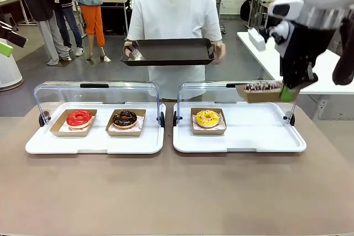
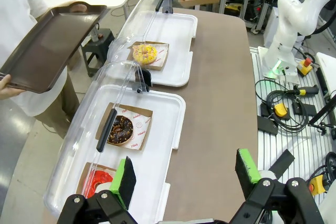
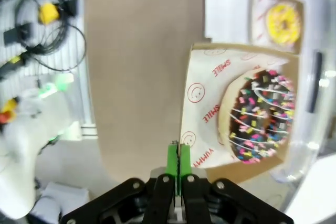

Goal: Provide the desired donut to the person.
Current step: Pick up and lift the Paper togo box containing the Donut pointed at by the person.

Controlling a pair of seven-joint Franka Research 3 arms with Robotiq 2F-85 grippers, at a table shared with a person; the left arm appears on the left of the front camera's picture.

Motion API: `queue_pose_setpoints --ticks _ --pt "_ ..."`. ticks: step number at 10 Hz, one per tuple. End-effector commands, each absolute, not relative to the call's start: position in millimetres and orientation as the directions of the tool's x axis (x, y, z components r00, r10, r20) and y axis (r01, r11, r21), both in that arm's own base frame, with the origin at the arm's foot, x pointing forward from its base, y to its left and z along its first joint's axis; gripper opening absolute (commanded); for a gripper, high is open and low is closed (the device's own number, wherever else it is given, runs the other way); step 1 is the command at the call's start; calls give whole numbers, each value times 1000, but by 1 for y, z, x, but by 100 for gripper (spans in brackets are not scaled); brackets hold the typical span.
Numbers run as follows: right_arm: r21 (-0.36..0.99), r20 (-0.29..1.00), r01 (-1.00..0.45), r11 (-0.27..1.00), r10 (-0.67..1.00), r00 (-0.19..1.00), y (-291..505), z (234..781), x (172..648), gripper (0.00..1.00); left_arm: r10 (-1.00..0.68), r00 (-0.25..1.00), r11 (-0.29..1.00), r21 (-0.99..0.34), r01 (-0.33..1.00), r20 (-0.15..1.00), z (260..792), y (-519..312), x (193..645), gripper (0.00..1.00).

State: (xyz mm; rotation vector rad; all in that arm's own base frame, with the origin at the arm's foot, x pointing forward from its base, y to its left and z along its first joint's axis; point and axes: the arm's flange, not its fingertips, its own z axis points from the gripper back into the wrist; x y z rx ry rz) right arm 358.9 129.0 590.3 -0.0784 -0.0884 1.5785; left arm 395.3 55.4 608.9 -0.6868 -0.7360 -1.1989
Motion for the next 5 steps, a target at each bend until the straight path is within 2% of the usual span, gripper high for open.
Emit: queue_pose_setpoints --ticks 1,3,5 --pt "-133 -24 -990 55 998 59 144 618 377 0 -559 194 222 -80 972 806 610 56 395 100" --pt "-148 26 -987 63 998 60 148 646 397 0 -559 194 222 -80 972 806 610 56 395 100" --pt "-129 37 -989 71 997 67 150 647 413 0 -559 194 222 -80 972 806 610 56 395 100"
